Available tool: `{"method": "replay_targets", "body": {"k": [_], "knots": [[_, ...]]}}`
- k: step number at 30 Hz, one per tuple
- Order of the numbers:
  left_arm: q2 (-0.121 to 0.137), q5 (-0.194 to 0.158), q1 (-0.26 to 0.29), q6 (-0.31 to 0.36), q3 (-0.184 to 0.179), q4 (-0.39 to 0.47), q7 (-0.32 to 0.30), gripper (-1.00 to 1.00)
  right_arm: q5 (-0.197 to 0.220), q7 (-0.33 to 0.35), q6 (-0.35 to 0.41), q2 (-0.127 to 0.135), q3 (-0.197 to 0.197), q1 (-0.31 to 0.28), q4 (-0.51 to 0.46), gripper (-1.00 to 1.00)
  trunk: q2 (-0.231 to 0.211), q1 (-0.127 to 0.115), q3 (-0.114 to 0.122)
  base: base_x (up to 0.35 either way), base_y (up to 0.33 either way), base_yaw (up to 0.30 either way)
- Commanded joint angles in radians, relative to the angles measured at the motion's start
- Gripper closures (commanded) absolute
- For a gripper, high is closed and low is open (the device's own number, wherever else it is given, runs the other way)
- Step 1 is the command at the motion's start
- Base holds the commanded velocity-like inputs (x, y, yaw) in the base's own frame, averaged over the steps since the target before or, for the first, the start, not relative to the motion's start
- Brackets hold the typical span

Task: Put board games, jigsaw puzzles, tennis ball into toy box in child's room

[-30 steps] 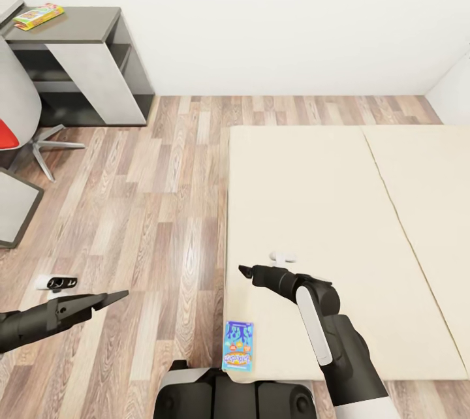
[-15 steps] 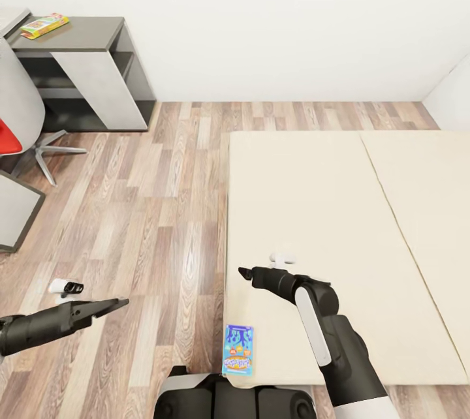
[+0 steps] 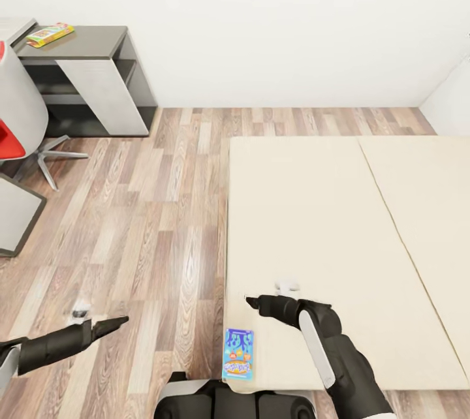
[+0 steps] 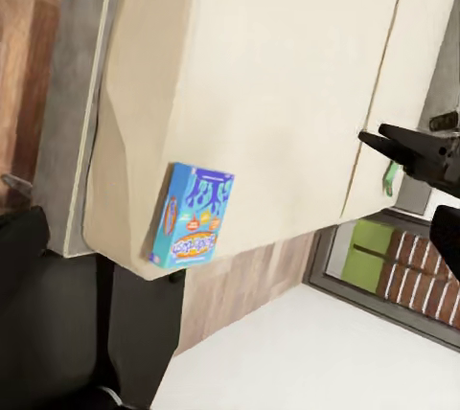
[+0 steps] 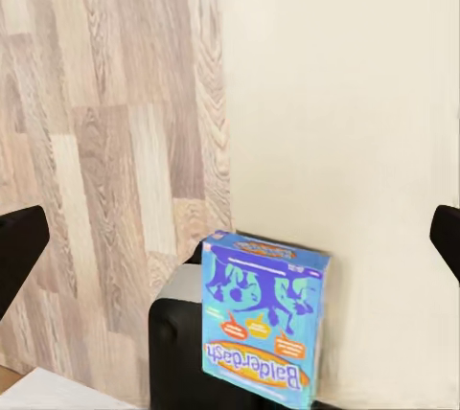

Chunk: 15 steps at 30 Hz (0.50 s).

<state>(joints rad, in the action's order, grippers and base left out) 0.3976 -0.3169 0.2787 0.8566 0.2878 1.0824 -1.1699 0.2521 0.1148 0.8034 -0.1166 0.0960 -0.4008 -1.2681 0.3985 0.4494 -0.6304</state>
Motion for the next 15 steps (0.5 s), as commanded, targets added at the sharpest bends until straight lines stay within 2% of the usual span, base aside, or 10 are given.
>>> {"method": "replay_targets", "body": {"k": [1,2,4,6,9,11,15], "knots": [[0.001,-0.003,0.0,-0.03,-0.001,-0.048,0.009,-1.0,-0.004,0.005,-0.026,0.018,-0.001,0.028,-0.004,-1.0,0.002,0.001,0.001,0.0,0.0,0.0],[0.004,-0.002,0.0,-0.068,-0.001,-0.096,0.017,-1.0,-0.004,0.006,-0.062,0.033,-0.002,0.054,-0.005,-1.0,0.002,0.001,0.002,0.0,0.0,0.0],[0.007,0.013,0.0,-0.132,-0.002,-0.173,0.023,-1.0,-0.003,0.007,-0.124,0.045,-0.004,0.097,-0.001,-1.0,0.002,0.001,0.005,0.0,0.0,0.0],[0.008,0.056,0.0,-0.209,-0.002,-0.258,0.028,-1.0,-0.003,0.007,-0.186,0.054,-0.006,0.15,0.003,-1.0,0.002,0.001,0.009,0.0,0.0,0.0],[0.003,0.145,0.0,-0.316,0.005,-0.357,0.048,-1.0,-0.004,0.006,-0.249,0.06,-0.009,0.232,0.006,-1.0,0.002,0.001,0.014,0.0,0.0,0.0],[0.001,0.175,0.0,-0.369,0.007,-0.403,0.073,-1.0,-0.004,0.005,-0.289,0.066,-0.009,0.272,0.006,-1.0,0.002,0.001,0.017,0.0,0.0,0.0],[-0.003,0.198,0.0,-0.472,0.008,-0.505,0.132,-1.0,-0.002,0.006,-0.391,0.09,-0.01,0.338,0.018,-1.0,0.002,0.001,0.023,0.0,0.0,0.0]]}}
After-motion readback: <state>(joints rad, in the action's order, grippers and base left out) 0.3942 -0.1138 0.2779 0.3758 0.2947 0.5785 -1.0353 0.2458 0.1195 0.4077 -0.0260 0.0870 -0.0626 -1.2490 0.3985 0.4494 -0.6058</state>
